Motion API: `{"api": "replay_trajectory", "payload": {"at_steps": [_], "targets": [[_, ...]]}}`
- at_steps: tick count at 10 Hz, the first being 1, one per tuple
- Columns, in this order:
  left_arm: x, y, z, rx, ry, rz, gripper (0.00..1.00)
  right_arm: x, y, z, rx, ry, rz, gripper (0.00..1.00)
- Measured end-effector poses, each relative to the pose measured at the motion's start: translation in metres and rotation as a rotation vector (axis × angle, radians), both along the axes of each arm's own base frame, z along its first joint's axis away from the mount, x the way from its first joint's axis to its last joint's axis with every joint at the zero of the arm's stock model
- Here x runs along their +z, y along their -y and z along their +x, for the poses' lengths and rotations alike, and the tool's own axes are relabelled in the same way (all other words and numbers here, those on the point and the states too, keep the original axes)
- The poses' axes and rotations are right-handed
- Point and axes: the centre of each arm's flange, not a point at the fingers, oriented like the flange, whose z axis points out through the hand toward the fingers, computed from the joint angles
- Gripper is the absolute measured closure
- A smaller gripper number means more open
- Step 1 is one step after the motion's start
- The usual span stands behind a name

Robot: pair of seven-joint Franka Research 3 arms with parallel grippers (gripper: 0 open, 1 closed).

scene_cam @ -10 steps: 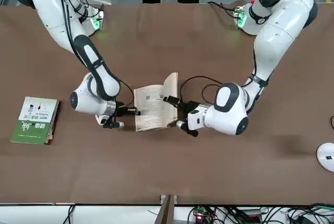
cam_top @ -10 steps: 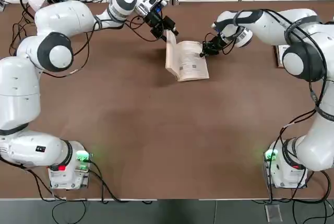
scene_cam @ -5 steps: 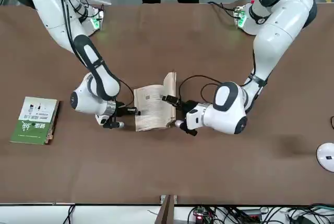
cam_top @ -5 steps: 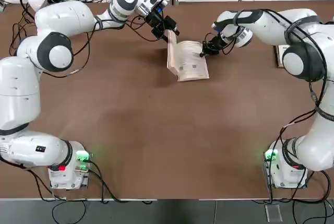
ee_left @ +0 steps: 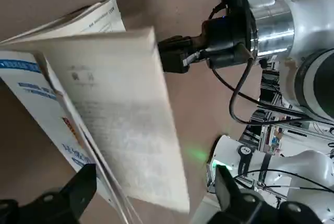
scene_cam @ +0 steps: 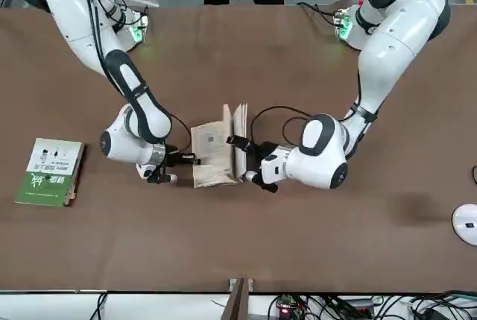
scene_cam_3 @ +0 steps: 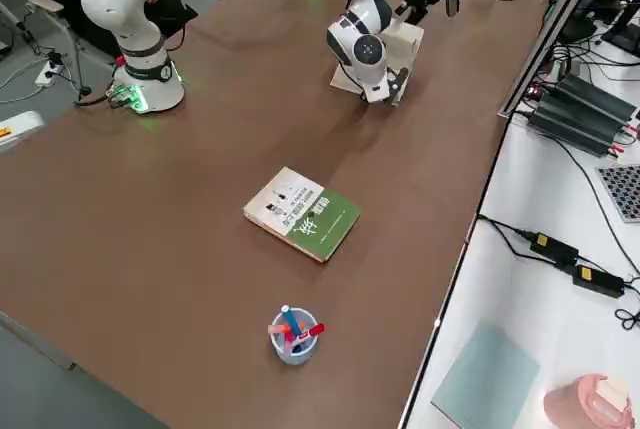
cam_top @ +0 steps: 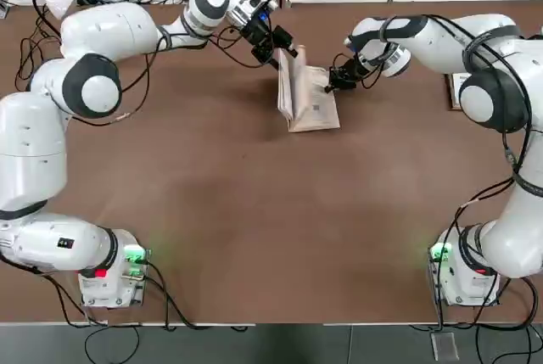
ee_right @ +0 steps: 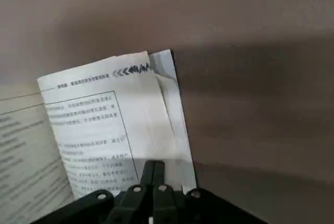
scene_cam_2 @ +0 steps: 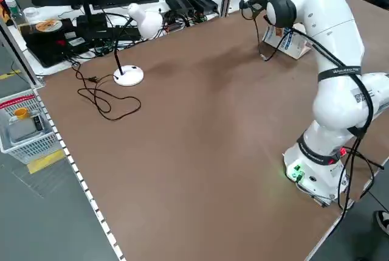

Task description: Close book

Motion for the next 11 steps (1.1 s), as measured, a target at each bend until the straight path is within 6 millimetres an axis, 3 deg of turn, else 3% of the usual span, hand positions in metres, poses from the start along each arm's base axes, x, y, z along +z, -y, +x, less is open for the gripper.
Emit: {"api": "replay_trajectory", "payload": {"at_steps": [7,11], "targets": [[0.003,0.002,0.001,0.033,-0.018,0.016,0.01,0.0,0.003,0.001,-0.005,0.001,-0.003,0.99],[0.024,-0.008,0.009,0.025,0.057,0.051,0.0,0.002,0.007,0.005,-0.031,-0.028,0.007,0.99]]}}
